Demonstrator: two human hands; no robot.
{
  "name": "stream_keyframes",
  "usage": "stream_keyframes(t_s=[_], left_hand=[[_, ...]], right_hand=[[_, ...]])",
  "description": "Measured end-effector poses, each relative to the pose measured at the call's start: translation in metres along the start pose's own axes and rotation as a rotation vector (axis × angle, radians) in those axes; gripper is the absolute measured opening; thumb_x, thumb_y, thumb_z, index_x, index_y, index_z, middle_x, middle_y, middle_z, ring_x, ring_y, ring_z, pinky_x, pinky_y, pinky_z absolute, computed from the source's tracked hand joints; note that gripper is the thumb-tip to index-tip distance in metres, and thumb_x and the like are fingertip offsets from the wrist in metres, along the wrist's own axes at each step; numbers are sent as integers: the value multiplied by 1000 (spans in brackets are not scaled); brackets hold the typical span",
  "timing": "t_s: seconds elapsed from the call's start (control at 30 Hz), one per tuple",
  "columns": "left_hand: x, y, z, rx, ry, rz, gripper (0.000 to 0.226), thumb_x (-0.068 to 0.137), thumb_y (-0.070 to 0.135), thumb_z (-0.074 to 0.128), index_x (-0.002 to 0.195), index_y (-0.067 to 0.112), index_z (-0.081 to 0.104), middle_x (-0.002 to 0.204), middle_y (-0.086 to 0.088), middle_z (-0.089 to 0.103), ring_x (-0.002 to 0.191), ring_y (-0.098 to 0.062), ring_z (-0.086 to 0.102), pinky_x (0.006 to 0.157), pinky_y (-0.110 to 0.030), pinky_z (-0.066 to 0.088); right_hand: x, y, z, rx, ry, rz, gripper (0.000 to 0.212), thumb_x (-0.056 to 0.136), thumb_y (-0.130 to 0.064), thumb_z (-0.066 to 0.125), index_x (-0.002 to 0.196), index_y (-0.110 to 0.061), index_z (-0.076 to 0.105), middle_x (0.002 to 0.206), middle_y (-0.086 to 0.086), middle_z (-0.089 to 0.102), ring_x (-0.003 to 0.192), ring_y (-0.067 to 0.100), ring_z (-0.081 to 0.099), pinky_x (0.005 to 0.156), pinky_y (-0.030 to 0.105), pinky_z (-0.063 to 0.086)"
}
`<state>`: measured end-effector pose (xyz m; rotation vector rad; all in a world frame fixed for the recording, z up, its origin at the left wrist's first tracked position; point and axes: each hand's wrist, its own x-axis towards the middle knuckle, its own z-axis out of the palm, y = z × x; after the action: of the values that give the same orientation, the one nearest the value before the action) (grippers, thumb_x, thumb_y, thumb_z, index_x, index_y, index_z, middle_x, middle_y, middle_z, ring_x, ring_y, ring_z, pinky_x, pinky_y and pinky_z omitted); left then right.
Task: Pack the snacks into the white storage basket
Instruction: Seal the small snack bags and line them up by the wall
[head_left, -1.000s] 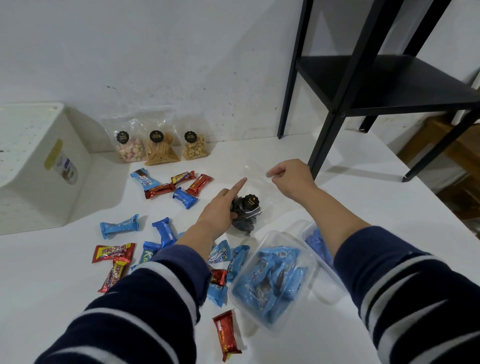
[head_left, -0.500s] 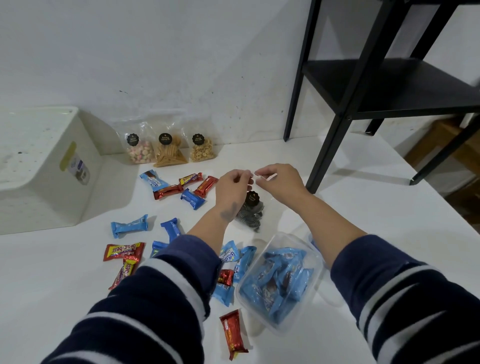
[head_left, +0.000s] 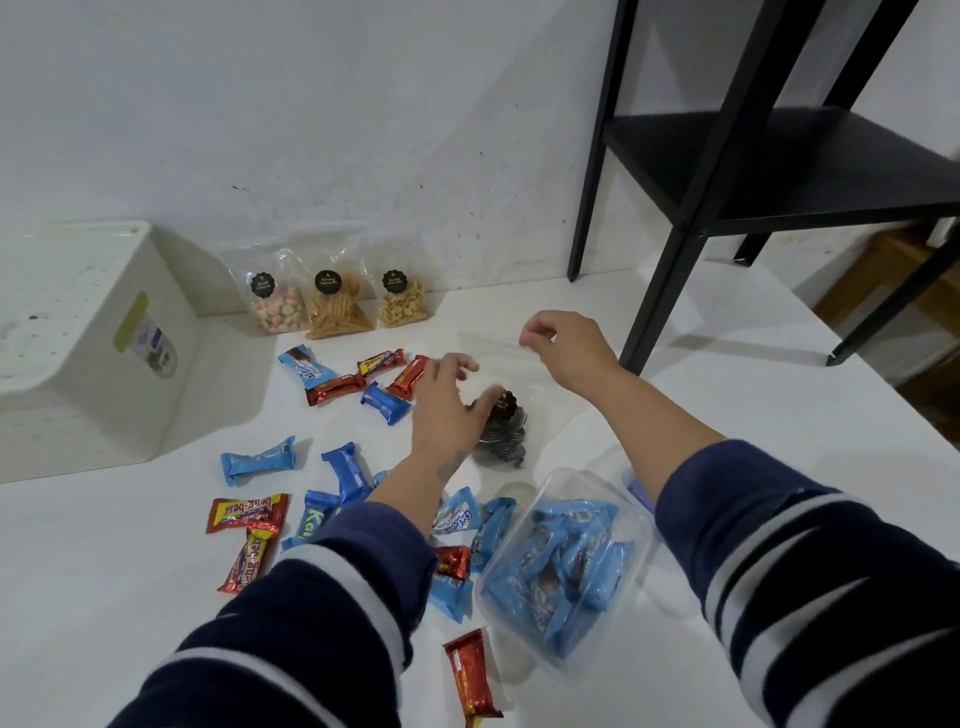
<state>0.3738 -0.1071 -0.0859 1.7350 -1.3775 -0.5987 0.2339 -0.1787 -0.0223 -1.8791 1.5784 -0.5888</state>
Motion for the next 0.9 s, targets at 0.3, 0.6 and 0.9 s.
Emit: stream_keyframes(t_s=[0.3, 0.6, 0.9], left_hand=[[-2, -33, 12, 251, -315, -68, 54, 82, 13, 69, 124, 28, 39, 125, -7, 51, 102, -32, 60, 86, -42, 50], [31, -35, 14, 139, -205, -36, 63, 81, 14, 70, 133, 26, 38, 124, -5, 49, 103, -27, 59, 83, -39, 50], [164, -46, 1, 34, -133, 25, 64, 81, 4, 67, 138, 17, 39, 133, -14, 41, 118, -27, 49, 102, -25, 39]], right_hand=[[-11, 19, 20, 196, 166, 25, 26, 96, -23, 54, 121, -21, 46, 120, 0, 34, 80, 14, 51, 81, 26, 39], [10, 25, 74, 147, -31, 134, 60, 85, -1, 61, 135, -28, 43, 107, 5, 50, 93, 21, 53, 80, 27, 45], [147, -22, 76, 160, -10, 86, 67, 85, 2, 57, 139, -35, 40, 128, 9, 44, 112, 28, 55, 85, 24, 43]])
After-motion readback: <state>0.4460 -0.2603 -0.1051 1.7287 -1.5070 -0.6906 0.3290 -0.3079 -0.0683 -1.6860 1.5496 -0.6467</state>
